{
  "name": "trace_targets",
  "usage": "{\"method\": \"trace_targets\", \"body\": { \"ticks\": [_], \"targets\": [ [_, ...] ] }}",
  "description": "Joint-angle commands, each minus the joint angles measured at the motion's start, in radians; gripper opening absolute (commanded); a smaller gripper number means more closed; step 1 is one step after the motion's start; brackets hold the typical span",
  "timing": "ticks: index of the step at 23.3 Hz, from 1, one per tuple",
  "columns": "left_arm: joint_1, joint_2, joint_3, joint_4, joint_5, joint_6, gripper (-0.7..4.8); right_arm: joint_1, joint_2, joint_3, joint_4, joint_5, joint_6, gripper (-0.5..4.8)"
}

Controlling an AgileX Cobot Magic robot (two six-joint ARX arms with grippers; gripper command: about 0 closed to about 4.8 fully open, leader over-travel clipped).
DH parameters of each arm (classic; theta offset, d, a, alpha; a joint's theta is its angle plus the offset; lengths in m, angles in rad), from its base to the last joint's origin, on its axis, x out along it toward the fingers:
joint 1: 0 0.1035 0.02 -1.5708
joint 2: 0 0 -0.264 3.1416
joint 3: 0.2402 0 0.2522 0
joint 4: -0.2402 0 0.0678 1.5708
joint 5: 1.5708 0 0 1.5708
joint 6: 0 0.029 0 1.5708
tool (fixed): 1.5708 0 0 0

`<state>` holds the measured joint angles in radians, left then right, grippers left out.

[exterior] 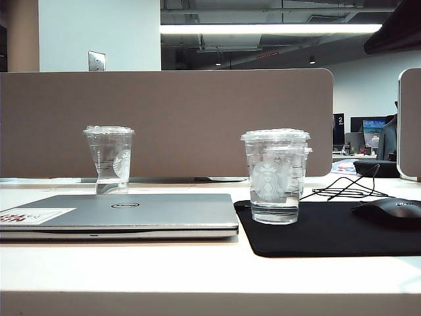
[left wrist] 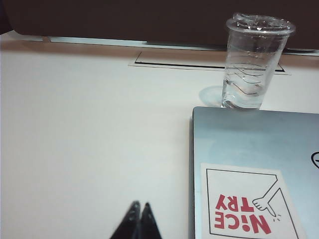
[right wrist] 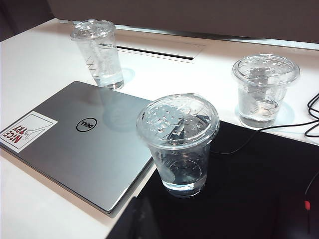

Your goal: Pick up the coffee cup on the middle and place it on the right side of the laptop.

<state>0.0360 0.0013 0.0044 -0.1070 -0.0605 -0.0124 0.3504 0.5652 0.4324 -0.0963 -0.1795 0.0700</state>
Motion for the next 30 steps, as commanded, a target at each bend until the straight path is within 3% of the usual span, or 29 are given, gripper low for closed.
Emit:
{"method": "trace_targets", "body": {
  "ticks": [1,17,30],
  "targets": [
    [0.002,0.0,0.003,0.011,0.001,0.004,-0.05,0.0,-0.002,0.006,0.014,0.002,-0.003,-0.08],
    [0.002,0.0,0.003,0.012,0.006,0.004,-0.05,-0.03,-0.07,0.005,0.01,-0.005,-0.003,-0.08],
    [0.002,0.0,0.003,0.064,0.05,0.004,-0.05,-0.234,-0.381,-0.077,0.039,-0.005,-0.003,-0.08]
  ]
}}
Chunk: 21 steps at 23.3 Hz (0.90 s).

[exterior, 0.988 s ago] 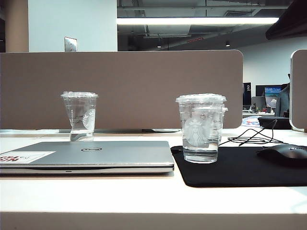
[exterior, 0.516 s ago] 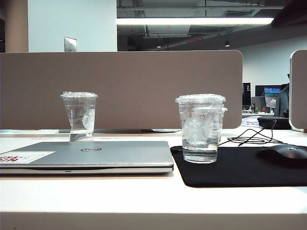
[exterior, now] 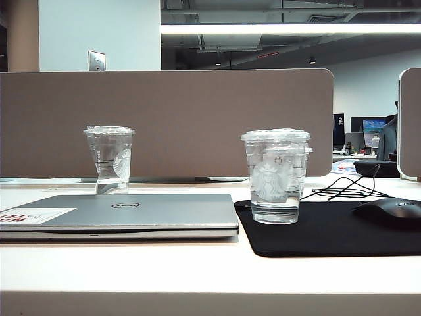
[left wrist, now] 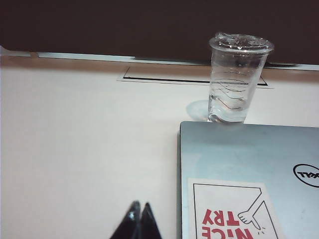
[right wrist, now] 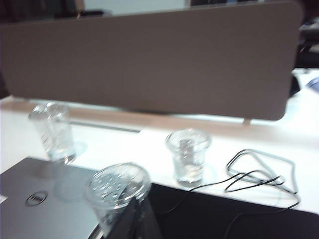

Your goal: Pick up the coffee cup on the middle and place it on the right side of the laptop.

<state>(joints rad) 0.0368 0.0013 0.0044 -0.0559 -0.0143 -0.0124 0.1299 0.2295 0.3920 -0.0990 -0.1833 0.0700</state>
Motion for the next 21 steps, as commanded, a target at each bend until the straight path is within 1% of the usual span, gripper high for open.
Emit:
{"method": "trace_targets", "body": {
  "ticks": [1,4,9,18,19,20,21],
  "targets": [
    [0.001,0.0,0.003,0.013,0.004,0.004,-0.05,-0.021,-0.069,-0.056,0.048,-0.001,-0.003,-0.08],
    [0.002,0.0,0.003,0.012,0.003,0.004,-0.05,-0.054,-0.133,-0.101,0.018,-0.002,-0.003,-0.08],
    [0.001,0.0,0.003,0.012,0.003,0.004,-0.05,-0.104,-0.165,-0.119,-0.098,0.002,-0.003,-0.08],
    [0.001,0.0,0.003,0.012,0.003,0.004,-0.05,-0.097,-0.229,-0.184,-0.123,0.002,-0.003,-0.08],
    [0.001,0.0,0.003,0.011,0.003,0.004,-0.05,-0.098,-0.23,-0.184,-0.135,0.003,-0.017,-0.08],
    [0.001,0.0,0.003,0.011,0.003,0.004,-0.05,-0.099,-0.23,-0.184,-0.142,0.021,-0.053,-0.08],
    [0.001,0.0,0.003,0.011,0.003,0.004,-0.05,-0.1,-0.23,-0.184,-0.14,0.047,-0.052,-0.08]
  ]
}}
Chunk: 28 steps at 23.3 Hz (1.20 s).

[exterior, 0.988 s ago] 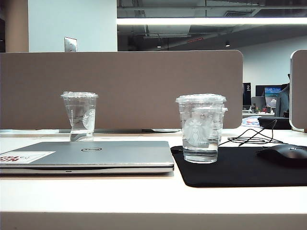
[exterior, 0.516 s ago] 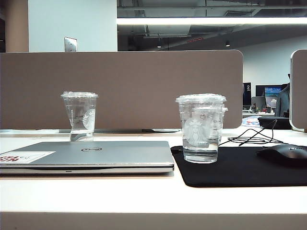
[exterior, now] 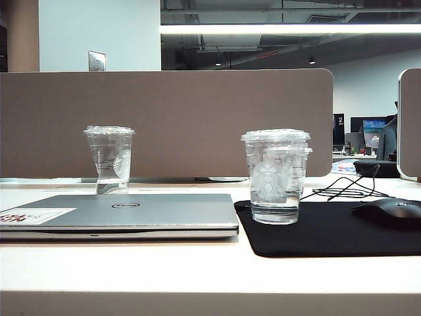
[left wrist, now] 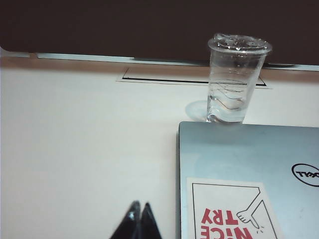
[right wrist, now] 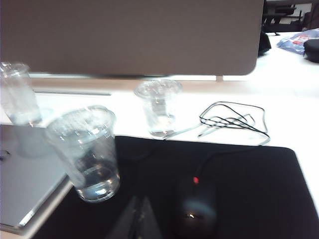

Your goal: Pick up the coffee cup on the middle and place it on the right side of the laptop.

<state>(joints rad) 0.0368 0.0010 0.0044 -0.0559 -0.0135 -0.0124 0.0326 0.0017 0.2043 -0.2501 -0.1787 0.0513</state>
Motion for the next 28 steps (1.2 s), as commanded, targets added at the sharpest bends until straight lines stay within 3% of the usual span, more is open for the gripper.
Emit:
{"method": "trace_targets", "body": {
  "ticks": [1,5,14,18,28],
  "targets": [
    [0.001,0.0,0.003,0.011,0.003,0.004,-0.05,-0.003,-0.002,0.003,0.014,0.062,-0.034,-0.08],
    [0.001,0.0,0.003,0.011,0.003,0.004,-0.05,-0.003,-0.002,-0.023,0.046,0.113,-0.032,-0.08],
    [0.001,0.0,0.003,0.011,0.003,0.004,-0.05,-0.003,-0.002,-0.202,0.402,0.145,-0.018,-0.08],
    [0.001,0.0,0.003,0.011,0.003,0.004,-0.05,-0.003,-0.002,-0.203,0.39,0.187,-0.019,-0.08],
    [0.001,0.0,0.003,0.011,0.003,0.004,-0.05,-0.065,-0.002,-0.203,0.336,0.177,-0.019,-0.08]
  ]
}}
